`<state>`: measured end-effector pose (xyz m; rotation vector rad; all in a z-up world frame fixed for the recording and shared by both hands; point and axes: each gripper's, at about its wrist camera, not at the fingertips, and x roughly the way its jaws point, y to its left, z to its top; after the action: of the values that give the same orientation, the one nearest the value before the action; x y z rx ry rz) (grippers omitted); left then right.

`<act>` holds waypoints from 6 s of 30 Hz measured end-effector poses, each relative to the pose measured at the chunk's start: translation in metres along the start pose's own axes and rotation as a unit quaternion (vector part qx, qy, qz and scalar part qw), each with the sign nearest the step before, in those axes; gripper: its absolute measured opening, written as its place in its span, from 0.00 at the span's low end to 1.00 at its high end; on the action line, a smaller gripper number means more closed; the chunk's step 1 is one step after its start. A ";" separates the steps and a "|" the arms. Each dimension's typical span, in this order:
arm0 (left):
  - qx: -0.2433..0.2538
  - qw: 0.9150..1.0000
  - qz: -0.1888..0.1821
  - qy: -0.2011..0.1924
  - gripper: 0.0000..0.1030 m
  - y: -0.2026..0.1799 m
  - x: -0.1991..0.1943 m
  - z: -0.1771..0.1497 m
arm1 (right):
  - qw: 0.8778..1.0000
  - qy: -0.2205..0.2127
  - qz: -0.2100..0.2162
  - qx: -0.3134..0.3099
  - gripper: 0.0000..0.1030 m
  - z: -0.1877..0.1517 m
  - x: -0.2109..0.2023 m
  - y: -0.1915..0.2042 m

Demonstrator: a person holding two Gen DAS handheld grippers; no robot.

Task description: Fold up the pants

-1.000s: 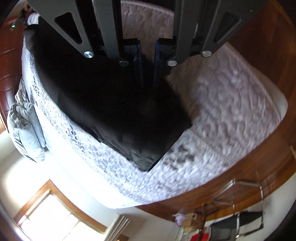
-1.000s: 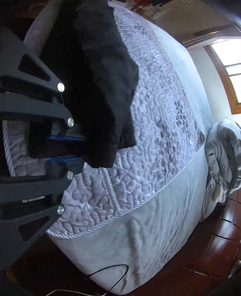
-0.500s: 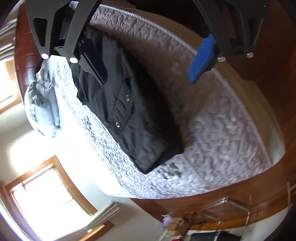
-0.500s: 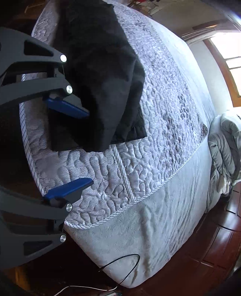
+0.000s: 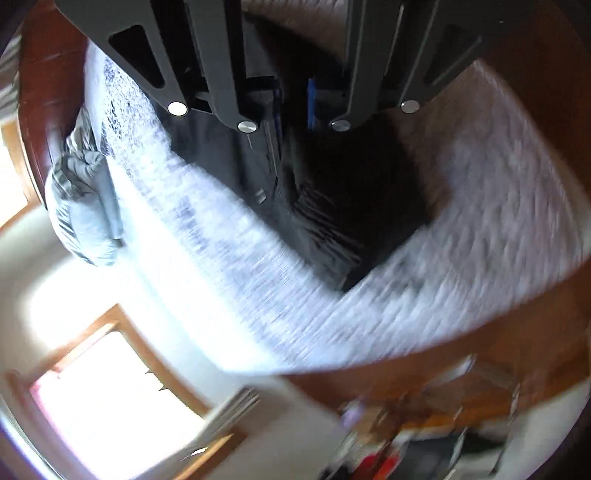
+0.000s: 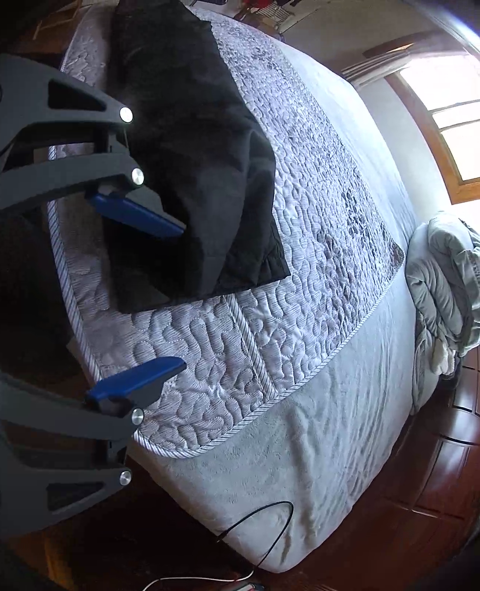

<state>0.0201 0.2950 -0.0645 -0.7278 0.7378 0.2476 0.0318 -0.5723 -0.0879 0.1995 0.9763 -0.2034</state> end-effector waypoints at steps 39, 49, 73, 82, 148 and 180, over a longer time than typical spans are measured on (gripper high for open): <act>0.120 0.981 0.097 0.114 0.96 -0.080 0.071 -0.118 | 0.922 0.103 0.256 0.272 0.65 -0.012 0.056 0.032; 0.156 0.971 0.122 0.138 0.96 -0.076 0.091 -0.139 | 0.927 0.090 0.252 0.263 0.03 0.022 0.068 0.037; 0.168 0.961 0.143 0.164 0.96 -0.089 0.109 -0.139 | 0.942 0.118 0.243 0.197 0.55 -0.026 0.063 0.012; 0.165 0.962 0.137 0.170 0.96 -0.091 0.107 -0.138 | 0.948 0.122 0.201 0.216 0.12 -0.015 0.068 -0.011; 0.102 0.965 0.139 0.198 0.96 -0.081 0.139 -0.136 | 0.945 0.090 0.239 0.204 0.06 0.044 0.034 -0.012; 0.147 0.969 0.114 0.163 0.96 -0.082 0.129 -0.135 | 0.950 0.097 0.121 0.272 0.04 0.017 0.067 -0.057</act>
<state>0.0793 0.1383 -0.1803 -0.4016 1.1481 0.2223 0.0668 -0.6367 -0.1388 0.8543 1.0633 -0.2264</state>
